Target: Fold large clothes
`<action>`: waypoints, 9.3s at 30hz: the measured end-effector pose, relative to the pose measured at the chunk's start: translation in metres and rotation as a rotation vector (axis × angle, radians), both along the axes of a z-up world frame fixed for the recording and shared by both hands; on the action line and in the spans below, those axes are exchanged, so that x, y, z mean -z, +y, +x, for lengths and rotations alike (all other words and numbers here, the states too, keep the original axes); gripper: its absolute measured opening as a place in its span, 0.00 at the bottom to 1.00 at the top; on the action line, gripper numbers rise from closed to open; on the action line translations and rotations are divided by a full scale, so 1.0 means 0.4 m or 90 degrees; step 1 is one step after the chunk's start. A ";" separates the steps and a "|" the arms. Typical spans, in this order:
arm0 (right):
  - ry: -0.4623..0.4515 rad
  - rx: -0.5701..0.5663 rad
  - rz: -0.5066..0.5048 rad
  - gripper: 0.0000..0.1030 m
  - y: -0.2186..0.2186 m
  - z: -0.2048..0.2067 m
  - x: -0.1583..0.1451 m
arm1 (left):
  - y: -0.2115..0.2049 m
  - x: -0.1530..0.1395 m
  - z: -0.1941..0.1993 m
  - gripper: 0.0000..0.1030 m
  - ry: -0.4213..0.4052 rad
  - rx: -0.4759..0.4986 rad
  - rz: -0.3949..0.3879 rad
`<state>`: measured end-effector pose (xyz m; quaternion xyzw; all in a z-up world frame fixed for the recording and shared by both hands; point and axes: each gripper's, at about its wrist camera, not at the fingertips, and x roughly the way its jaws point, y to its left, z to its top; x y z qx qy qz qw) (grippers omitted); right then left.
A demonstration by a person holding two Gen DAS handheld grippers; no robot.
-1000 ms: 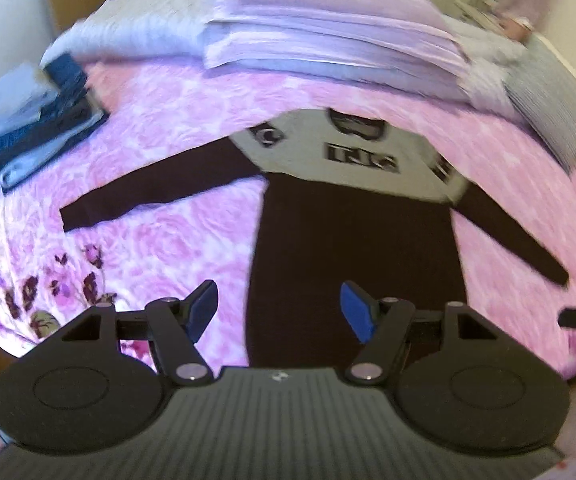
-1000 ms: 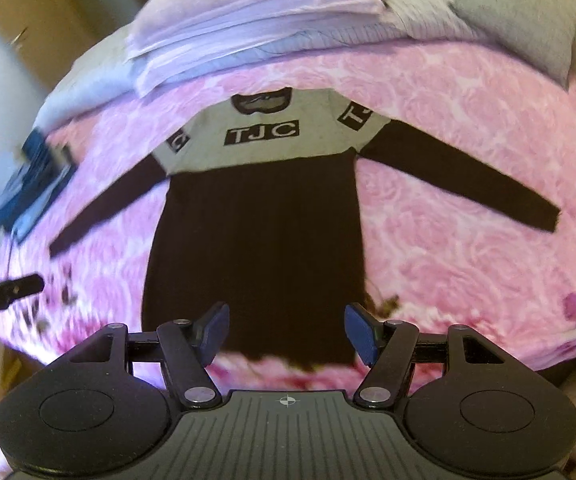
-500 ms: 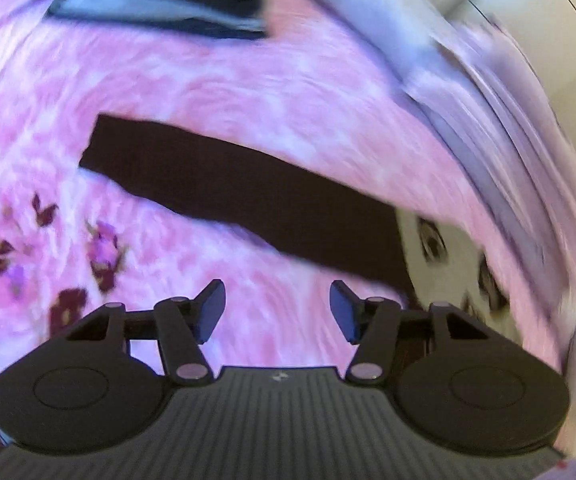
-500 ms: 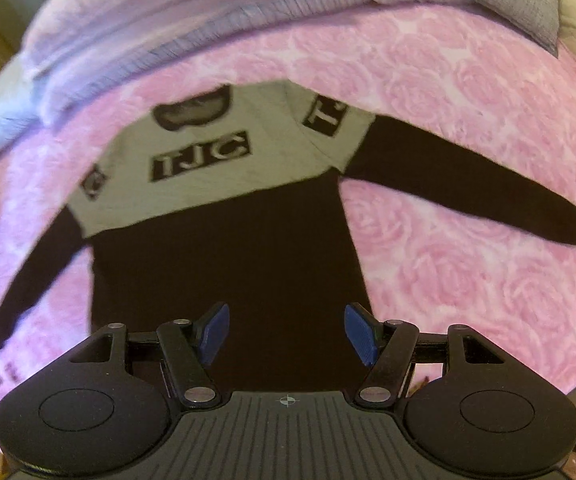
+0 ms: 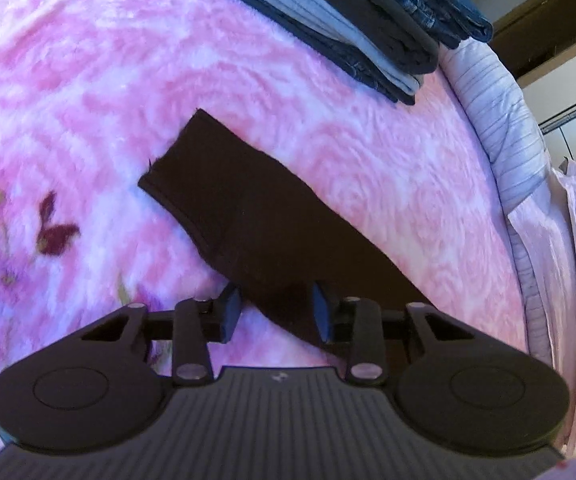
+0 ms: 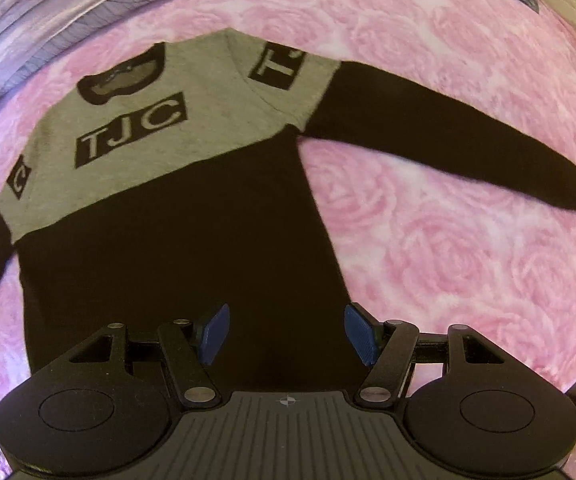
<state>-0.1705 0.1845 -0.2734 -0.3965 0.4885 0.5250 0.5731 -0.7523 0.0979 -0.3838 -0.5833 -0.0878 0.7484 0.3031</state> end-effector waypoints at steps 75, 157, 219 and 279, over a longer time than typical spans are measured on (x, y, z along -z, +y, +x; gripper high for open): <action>0.250 0.484 0.238 0.36 0.023 0.617 0.201 | 0.403 -0.106 0.651 0.27 0.271 0.713 -0.096; -0.191 -0.447 0.204 0.35 0.193 -0.055 0.255 | 0.538 -0.046 0.729 0.04 0.226 0.650 0.024; 0.272 -0.121 0.097 0.40 -0.344 0.264 0.212 | -0.182 -0.040 0.616 0.26 0.061 0.685 -0.068; 0.580 0.065 0.229 0.01 -0.863 0.290 0.062 | -0.627 -0.111 0.370 0.03 -0.122 0.613 0.337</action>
